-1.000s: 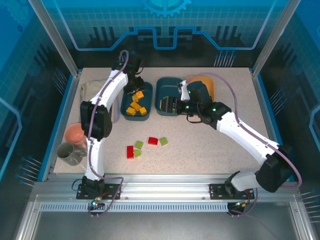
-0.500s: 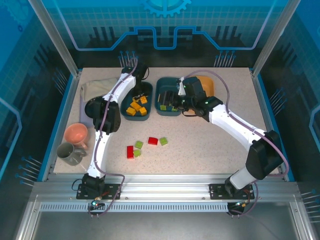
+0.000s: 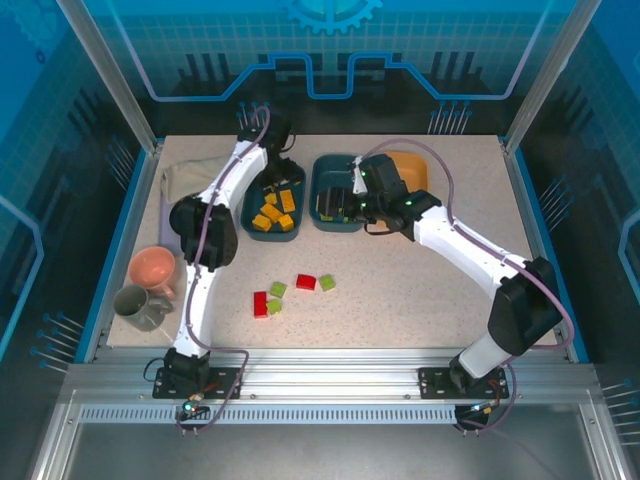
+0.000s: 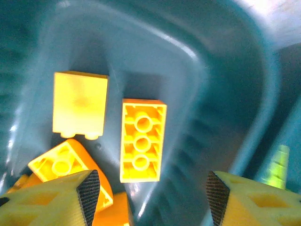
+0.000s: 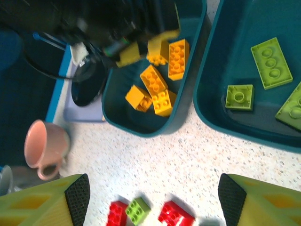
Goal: Sort the legos into containers by color
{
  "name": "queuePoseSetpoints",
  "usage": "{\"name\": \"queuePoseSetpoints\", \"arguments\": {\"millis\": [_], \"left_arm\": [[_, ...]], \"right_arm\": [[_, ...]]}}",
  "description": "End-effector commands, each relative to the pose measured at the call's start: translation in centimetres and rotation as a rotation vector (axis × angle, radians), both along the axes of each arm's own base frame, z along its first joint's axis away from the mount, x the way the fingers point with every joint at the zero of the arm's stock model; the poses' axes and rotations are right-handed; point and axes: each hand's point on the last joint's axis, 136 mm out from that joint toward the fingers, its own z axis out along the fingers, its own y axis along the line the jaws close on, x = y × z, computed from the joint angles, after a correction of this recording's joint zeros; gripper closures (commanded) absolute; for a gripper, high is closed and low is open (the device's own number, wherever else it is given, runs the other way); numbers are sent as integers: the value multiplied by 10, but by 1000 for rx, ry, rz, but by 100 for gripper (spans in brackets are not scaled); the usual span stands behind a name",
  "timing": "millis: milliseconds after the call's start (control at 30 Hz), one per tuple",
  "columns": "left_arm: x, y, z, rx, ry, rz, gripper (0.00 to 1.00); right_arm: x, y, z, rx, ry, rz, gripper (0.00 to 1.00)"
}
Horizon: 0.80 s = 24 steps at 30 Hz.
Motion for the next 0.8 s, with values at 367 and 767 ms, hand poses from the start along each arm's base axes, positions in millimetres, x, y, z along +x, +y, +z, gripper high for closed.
{"name": "queuePoseSetpoints", "arguments": {"millis": [367,767], "left_arm": [[-190,62,153,-74,-241,204,28],[-359,81,79,-230,-127,250,29]], "right_arm": [[-122,72,-38,-340,-92,439,26],[-140,101,-106,-504,50,482,27]]}}
